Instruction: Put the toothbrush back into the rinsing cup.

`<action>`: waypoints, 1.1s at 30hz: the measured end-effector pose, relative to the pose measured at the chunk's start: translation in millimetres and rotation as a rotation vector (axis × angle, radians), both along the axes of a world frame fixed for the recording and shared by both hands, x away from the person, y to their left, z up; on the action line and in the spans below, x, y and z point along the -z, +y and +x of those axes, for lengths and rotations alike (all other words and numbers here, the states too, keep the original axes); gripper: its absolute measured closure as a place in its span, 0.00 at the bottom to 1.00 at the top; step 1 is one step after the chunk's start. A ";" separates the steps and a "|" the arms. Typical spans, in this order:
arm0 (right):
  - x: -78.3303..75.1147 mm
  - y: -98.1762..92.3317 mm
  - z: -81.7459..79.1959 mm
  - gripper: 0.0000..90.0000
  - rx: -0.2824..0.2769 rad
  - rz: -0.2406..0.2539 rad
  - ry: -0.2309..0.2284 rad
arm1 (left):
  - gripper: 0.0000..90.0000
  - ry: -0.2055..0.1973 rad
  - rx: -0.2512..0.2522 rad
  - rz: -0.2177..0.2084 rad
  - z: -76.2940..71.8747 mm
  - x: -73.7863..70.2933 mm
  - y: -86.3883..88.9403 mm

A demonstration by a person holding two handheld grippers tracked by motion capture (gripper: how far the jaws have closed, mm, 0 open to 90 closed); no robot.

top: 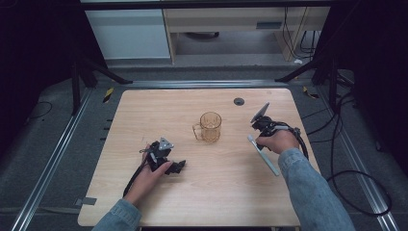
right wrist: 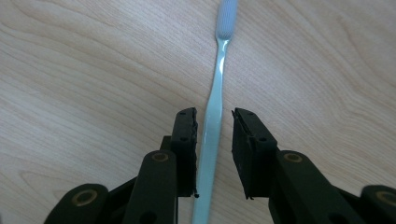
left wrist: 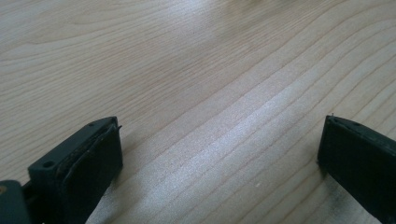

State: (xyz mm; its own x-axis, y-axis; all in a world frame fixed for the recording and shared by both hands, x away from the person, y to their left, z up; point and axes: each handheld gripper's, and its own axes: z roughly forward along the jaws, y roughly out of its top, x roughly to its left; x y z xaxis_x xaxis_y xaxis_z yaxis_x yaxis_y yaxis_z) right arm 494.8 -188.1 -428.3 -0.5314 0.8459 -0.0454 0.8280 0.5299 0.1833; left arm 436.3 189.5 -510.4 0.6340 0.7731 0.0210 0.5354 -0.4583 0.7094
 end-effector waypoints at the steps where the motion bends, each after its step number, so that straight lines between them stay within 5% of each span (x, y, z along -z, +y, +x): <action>1: 2.3 -0.2 0.4 0.78 0.003 -0.002 0.005 | 0.00 -0.002 -0.001 -0.002 0.0 0.2 -0.1; 33: 35.6 2.4 17.7 0.81 0.053 -0.010 0.086 | 0.00 -0.002 0.001 -0.001 0.2 0.2 -0.2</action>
State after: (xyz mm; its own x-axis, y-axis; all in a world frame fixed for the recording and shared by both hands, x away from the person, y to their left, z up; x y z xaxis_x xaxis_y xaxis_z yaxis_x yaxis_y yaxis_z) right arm 512.4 -185.7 -463.9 -0.4879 0.8729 -0.0096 0.8676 0.4860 0.1054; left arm 436.4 189.3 -510.6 0.6347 0.7725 0.0215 0.5332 -0.4579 0.7114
